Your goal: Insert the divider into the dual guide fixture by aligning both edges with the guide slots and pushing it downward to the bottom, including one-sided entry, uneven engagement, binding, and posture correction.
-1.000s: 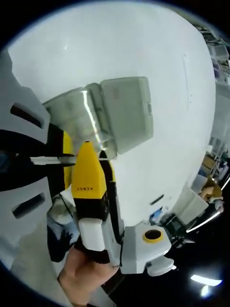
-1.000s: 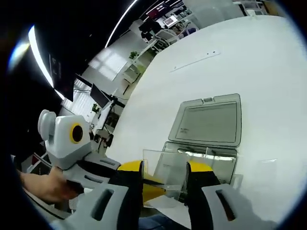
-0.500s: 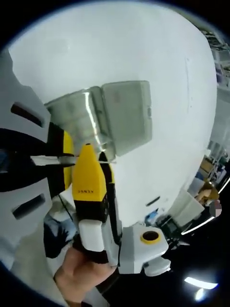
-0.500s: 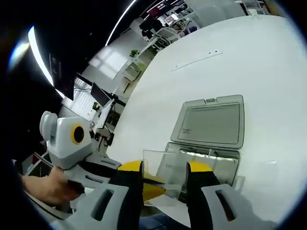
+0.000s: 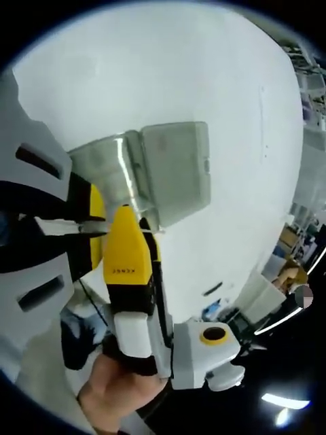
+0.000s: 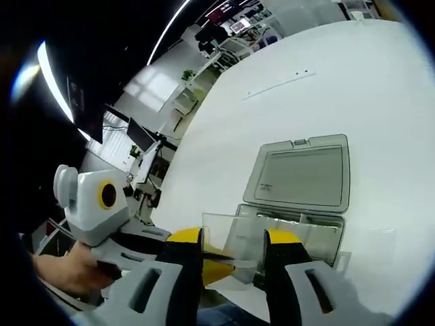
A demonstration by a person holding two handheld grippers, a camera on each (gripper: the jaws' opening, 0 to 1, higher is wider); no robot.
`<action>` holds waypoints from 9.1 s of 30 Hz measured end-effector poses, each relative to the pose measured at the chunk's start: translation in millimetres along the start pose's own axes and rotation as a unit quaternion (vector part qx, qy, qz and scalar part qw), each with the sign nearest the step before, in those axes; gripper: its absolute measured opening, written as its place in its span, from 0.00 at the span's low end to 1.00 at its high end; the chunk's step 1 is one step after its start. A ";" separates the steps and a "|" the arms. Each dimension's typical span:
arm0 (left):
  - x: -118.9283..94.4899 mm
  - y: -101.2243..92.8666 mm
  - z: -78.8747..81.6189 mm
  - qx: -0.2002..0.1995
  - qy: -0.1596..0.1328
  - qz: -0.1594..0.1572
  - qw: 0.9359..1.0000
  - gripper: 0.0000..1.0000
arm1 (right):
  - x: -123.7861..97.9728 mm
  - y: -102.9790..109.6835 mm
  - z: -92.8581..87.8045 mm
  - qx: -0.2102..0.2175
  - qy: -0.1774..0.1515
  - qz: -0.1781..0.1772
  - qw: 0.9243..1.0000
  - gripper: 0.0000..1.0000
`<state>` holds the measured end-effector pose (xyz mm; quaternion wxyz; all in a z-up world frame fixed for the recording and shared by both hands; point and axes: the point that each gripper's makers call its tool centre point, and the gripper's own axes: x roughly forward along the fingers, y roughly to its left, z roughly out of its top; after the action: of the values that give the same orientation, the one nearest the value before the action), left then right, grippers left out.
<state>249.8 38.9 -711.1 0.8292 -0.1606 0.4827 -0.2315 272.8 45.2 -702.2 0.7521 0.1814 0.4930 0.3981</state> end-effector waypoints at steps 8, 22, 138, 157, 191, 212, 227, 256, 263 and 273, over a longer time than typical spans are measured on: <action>0.8 -1.1 -1.9 0.007 0.001 -0.002 1.000 0.02 | 3.3 -3.5 -1.0 0.004 0.003 -0.002 1.000 0.30; 1.1 -1.6 -4.7 -0.012 0.018 -0.022 1.000 0.00 | 4.8 -5.1 -3.8 0.011 0.009 0.011 1.000 0.32; 17.8 48.9 -19.1 -0.169 0.149 0.099 0.969 0.00 | -26.0 -6.3 -54.9 -0.518 0.019 0.125 0.846 0.77; 25.8 51.4 -19.0 -0.171 0.159 0.103 0.967 0.00 | -28.0 -9.5 -55.2 -0.512 0.020 0.124 0.850 0.77; 29.1 56.3 -22.8 -0.160 0.178 0.116 0.964 0.00 | -28.2 -12.6 -50.7 -0.509 0.023 0.125 0.851 0.76; 32.7 63.6 -22.7 -0.157 0.183 0.123 0.963 0.00 | -29.5 -11.9 -51.5 -0.506 0.022 0.127 0.853 0.77; 31.8 58.8 -23.6 -0.147 0.189 0.132 0.962 0.00 | -30.1 -12.0 -51.9 -0.507 0.023 0.126 0.853 0.77; 33.9 57.5 -20.2 -0.106 0.225 0.187 0.950 0.00 | -34.0 -11.0 -53.8 -0.510 0.029 0.127 0.850 0.77; 34.8 54.5 -20.3 -0.105 0.228 0.194 0.948 0.00 | -35.5 -11.5 -54.4 -0.511 0.031 0.127 0.850 0.76; 35.5 57.0 -21.2 -0.101 0.231 0.205 0.946 0.00 | -37.0 -12.7 -55.1 -0.508 0.030 0.128 0.851 0.76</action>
<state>259.5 66.8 -775.0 0.7040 -0.0833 0.7043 -0.0369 222.1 2.0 -713.2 0.6665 -0.1771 0.2168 0.6909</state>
